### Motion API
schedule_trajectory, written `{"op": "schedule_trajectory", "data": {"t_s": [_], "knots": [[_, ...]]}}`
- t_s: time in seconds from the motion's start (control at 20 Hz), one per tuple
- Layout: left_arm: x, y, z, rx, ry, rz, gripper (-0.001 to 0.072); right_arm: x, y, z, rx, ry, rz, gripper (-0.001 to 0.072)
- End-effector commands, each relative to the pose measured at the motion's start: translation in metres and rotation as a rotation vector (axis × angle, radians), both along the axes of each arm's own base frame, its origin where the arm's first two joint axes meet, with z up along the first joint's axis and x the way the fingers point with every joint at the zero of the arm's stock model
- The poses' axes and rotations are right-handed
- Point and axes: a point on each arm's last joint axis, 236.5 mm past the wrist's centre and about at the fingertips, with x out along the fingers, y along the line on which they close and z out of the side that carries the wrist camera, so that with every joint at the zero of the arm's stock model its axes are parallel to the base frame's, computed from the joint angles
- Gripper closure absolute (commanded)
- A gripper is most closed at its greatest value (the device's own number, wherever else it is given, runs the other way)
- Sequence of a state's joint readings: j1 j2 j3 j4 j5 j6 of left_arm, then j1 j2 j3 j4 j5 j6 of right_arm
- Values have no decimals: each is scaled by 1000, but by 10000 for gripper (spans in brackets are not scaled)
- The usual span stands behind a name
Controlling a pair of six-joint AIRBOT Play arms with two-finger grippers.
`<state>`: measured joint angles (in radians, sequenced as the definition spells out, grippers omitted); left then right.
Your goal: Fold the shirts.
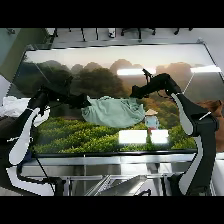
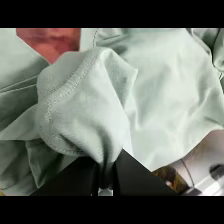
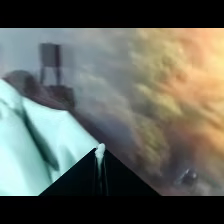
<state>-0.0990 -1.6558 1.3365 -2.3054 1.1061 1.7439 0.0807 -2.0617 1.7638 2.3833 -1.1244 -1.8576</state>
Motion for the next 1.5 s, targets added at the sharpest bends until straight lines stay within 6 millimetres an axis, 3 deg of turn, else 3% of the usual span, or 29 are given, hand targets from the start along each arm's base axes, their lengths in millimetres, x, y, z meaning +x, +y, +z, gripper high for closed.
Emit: {"op": "schedule_trajectory", "data": {"t_s": [0.0, 0.1, 0.15, 0.2, 0.3, 0.35, 0.4, 0.45, 0.5, 0.55, 0.6, 0.7, 0.75, 0.8, 0.85, 1.0, 1.1, 1.25, 1.35, 1.45], "knots": [[13, 2, 4, 10, -62, 14, 682, 10, 6, 40, 18, -72, 28, 693], [26, 0, 38, 10, -172, -19, 682, 18, 7, 109, 34, -188, 69, 693], [37, -1, 78, 4, -271, -26, 682, 23, 4, 163, 43, -286, 68, 693], [46, -1, 129, -6, -388, -22, 682, 24, 0, 224, 49, -413, 62, 693], [43, 2, 261, -23, -674, -24, 682, 1, -16, 367, 58, -732, 3, 693], [28, 7, 331, -17, -828, -28, 681, -28, -27, 439, 44, -919, -24, 693], [5, 14, 395, 9, -981, -29, 681, -62, -38, 498, 22, -1081, -44, 693], [-20, 24, 449, 50, -1119, -18, 681, -105, -53, 553, -26, -1243, -70, 693], [-50, 34, 497, 84, -1247, 4, 681, -148, -66, 594, -86, -1375, -100, 693], [-85, 44, 539, 103, -1367, 38, 681, -192, -82, 629, -165, -1490, -154, 693], [-117, 56, 568, 127, -1464, 84, 681, -228, -99, 652, -247, -1578, -215, 693], [-159, 80, 594, 182, -1584, 184, 681, -288, -129, 679, -403, -1704, -336, 693], [-169, 97, 590, 251, -1611, 236, 681, -305, -139, 678, -463, -1712, -370, 693], [-170, 109, 574, 315, -1597, 260, 681, -309, -147, 666, -502, -1674, -388, 693], [-162, 114, 545, 349, -1548, 261, 681, -299, -153, 643, -532, -1599, -384, 693], [-123, 108, 443, 322, -1377, 248, 681, -245, -148, 556, -498, -1338, -299, 693], [-101, 99, 385, 250, -1296, 270, 681, -211, -131, 489, -408, -1162, -228, 693], [-72, 83, 292, 249, -1166, 243, 681, -180, -109, 376, -286, -896, -155, 693], [-53, 72, 219, 287, -1040, 190, 681, -168, -107, 295, -253, -742, -160, 693], [-32, 64, 151, 321, -924, 159, 681, -158, -118, 217, -270, -621, -216, 693]]}}
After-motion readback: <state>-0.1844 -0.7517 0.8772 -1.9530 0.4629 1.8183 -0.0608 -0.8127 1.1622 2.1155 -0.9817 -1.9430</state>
